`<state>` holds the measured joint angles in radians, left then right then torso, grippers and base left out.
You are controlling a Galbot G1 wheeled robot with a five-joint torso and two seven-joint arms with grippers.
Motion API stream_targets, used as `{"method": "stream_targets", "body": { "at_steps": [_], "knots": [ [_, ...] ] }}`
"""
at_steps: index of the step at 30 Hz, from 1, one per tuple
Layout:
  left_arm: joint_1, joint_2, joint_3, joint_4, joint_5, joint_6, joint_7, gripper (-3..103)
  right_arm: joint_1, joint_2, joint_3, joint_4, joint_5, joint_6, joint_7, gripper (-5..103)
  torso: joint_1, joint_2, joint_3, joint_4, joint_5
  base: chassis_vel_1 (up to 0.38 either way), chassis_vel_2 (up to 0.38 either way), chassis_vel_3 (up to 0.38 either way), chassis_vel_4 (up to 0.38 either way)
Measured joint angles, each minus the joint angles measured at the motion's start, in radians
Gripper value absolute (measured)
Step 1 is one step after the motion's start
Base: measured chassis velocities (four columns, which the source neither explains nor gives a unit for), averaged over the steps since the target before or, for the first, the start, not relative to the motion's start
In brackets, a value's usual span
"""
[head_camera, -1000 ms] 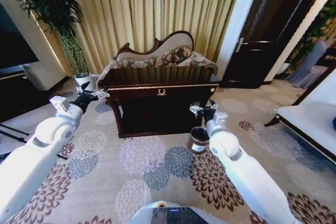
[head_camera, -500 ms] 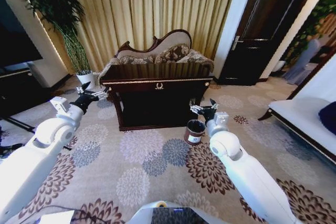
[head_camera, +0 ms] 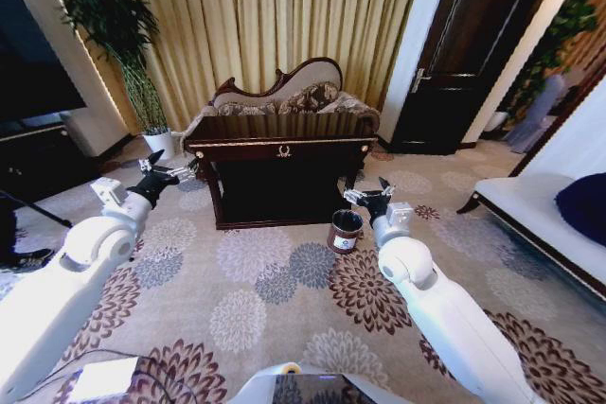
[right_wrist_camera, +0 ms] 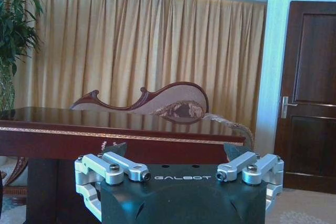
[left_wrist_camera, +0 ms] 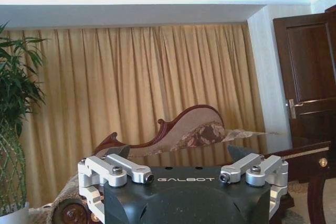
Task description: Move to the front of the table and place the trash on the table into the trash bin.
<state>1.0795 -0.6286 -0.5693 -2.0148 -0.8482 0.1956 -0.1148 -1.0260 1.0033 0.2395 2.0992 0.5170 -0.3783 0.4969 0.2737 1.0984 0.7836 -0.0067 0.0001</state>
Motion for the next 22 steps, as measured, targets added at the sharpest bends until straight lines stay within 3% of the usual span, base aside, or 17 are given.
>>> {"method": "stream_targets", "body": {
  "at_steps": [17,22],
  "knots": [
    [0.033,-0.01,-0.027,-0.028,-0.007,0.004,-0.028,100,-0.051,-0.004,0.0,0.033,-0.013,0.0,-0.016,100,0.0,0.0,0.0,-0.0004,-0.0001,0.0,0.0,0.0,0.0],
    [0.046,-0.022,-0.03,-0.03,-0.011,-0.01,-0.09,100,-0.079,-0.01,-0.011,0.067,-0.013,-0.008,-0.021,100,-0.001,0.0,0.0,-0.0004,-0.0001,0.0,0.0,0.0,0.0]
  ]
}}
